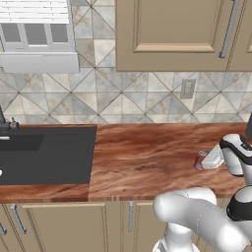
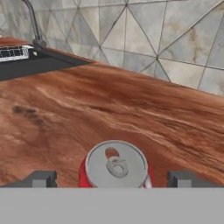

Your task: Move the drinks to the dining counter.

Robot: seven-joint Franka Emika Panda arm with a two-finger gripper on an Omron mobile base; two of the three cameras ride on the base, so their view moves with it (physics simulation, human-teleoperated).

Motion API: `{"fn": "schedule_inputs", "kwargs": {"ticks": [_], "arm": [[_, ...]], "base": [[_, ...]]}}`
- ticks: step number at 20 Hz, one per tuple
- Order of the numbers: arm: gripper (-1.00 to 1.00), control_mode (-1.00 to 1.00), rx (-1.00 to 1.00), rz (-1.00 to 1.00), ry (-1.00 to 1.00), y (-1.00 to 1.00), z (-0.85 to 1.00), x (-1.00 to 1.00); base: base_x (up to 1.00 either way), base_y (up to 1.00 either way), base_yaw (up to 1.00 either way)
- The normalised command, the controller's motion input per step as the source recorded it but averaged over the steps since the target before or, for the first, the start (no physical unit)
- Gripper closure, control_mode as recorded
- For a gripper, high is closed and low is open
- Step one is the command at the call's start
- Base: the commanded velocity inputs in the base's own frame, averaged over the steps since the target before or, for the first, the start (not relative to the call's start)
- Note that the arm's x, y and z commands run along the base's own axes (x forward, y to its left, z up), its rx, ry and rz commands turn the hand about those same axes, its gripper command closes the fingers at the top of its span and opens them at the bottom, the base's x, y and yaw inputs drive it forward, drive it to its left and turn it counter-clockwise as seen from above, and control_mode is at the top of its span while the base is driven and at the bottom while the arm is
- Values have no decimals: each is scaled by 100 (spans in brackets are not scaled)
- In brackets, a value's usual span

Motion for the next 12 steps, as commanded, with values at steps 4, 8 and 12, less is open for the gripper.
{"fn": "schedule_inputs", "kwargs": {"ticks": [4, 8, 12], "arm": [[-100, -100, 0, 0, 2, 0, -14, 0], [-100, -100, 0, 0, 3, 0, -14, 3], [100, -100, 0, 0, 4, 0, -8, 10]], "base": [[0, 0, 0], [0, 0, 0], [0, 0, 0]]}}
